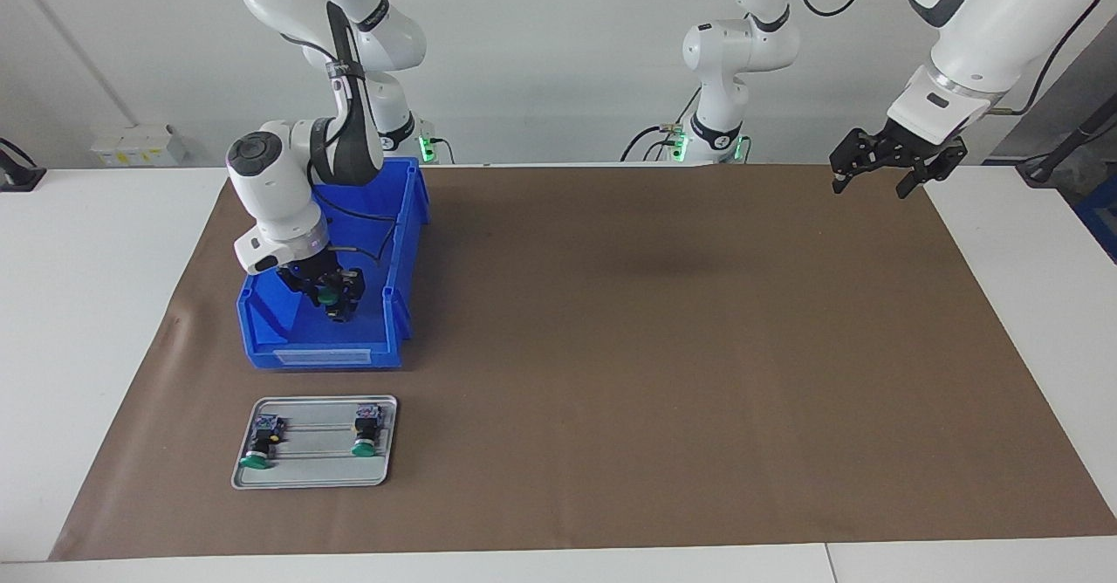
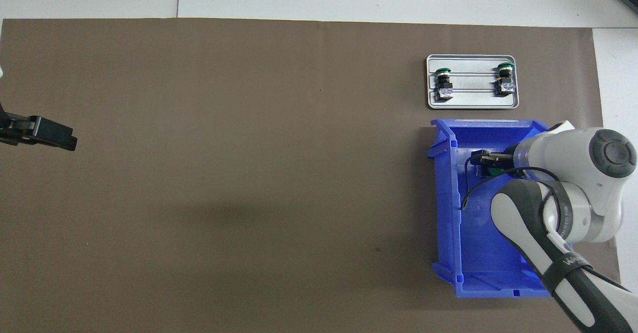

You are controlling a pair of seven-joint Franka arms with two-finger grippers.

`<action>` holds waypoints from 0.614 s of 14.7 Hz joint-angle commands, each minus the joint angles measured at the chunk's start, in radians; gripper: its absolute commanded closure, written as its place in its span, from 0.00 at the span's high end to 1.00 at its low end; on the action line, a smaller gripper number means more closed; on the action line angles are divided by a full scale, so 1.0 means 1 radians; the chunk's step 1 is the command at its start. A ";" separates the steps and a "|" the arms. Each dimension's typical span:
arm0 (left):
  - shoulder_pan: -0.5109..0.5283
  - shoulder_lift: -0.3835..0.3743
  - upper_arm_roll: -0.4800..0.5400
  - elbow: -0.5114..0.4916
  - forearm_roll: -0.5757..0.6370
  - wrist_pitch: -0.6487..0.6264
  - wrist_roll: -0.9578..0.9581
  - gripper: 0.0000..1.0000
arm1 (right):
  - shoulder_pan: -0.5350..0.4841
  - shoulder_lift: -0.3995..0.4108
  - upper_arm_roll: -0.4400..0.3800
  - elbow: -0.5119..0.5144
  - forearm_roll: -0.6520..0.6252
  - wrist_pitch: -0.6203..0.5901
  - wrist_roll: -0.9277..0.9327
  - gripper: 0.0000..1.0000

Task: Place and press button with both arms
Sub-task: 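Lower the button into the blue bin and open the right gripper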

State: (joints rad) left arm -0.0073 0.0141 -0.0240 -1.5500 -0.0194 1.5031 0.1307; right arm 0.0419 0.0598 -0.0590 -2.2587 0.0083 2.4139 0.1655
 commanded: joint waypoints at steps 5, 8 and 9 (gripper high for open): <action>0.012 -0.028 -0.008 -0.035 0.016 0.022 0.006 1.00 | -0.008 -0.060 0.015 0.353 0.010 -0.382 -0.018 1.00; 0.012 -0.028 -0.008 -0.035 0.016 0.022 0.006 1.00 | -0.016 -0.060 0.011 0.587 -0.004 -0.672 -0.017 1.00; 0.012 -0.026 -0.008 -0.035 0.016 0.022 0.006 1.00 | -0.019 -0.058 0.008 0.650 -0.004 -0.746 -0.017 1.00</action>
State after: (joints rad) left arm -0.0073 0.0141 -0.0240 -1.5500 -0.0194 1.5031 0.1307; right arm 0.0425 -0.0277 -0.0538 -1.7512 0.0069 1.8062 0.1655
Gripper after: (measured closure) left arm 0.000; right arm 0.000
